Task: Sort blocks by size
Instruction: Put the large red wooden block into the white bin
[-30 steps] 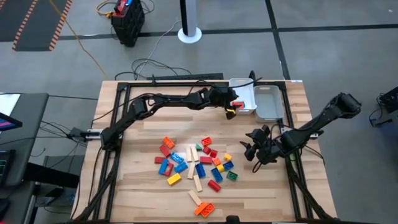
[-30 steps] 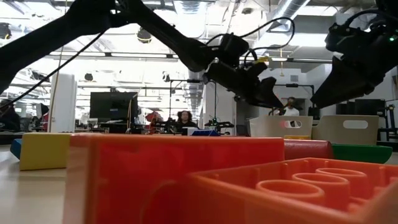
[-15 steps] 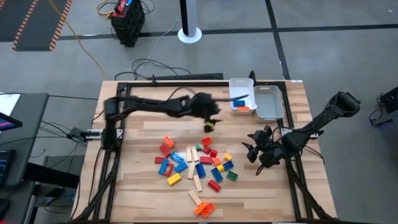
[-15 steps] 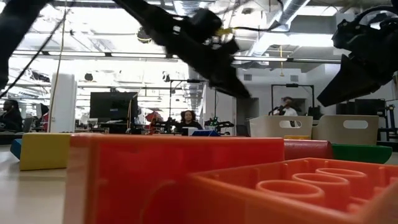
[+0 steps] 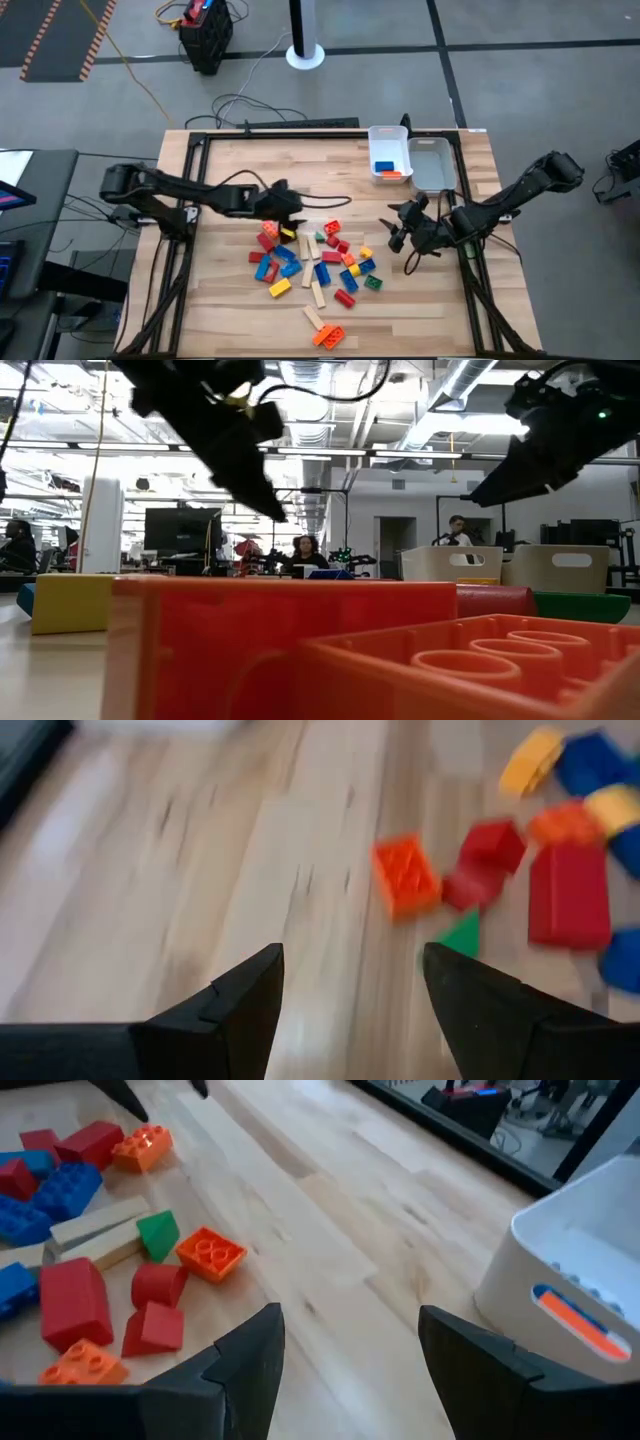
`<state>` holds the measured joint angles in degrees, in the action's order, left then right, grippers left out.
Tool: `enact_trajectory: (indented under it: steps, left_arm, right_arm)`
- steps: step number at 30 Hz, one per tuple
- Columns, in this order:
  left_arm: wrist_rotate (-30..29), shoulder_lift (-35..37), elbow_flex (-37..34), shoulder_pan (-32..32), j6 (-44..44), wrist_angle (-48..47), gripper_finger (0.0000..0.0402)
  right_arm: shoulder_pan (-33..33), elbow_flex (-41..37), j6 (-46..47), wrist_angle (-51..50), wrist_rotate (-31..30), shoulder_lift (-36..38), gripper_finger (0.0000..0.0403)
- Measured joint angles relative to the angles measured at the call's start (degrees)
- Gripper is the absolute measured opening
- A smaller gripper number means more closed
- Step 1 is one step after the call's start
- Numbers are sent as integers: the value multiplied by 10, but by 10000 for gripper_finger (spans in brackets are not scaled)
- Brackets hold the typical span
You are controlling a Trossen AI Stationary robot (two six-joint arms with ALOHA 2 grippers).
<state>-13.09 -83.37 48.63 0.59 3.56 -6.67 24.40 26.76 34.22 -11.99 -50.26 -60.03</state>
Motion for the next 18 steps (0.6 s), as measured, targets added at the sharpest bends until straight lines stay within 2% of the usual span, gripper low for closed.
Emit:
enact_trajectory:
  steps: [4,8,14,18]
  left_arm:
    - [-3,36,-25,-11,71,-80,233]
    - [-31,49,-46,-14,127,-153,233]
    - [-30,50,-66,-17,123,-213,233]
    - [-22,50,-66,-33,64,-227,233]
  right_arm:
    - [-16,0,-40,20,12,0,259]
    - [-34,0,-76,52,32,0,259]
    - [-51,0,-93,69,54,-3,259]
    - [-55,0,-93,66,57,-3,259]
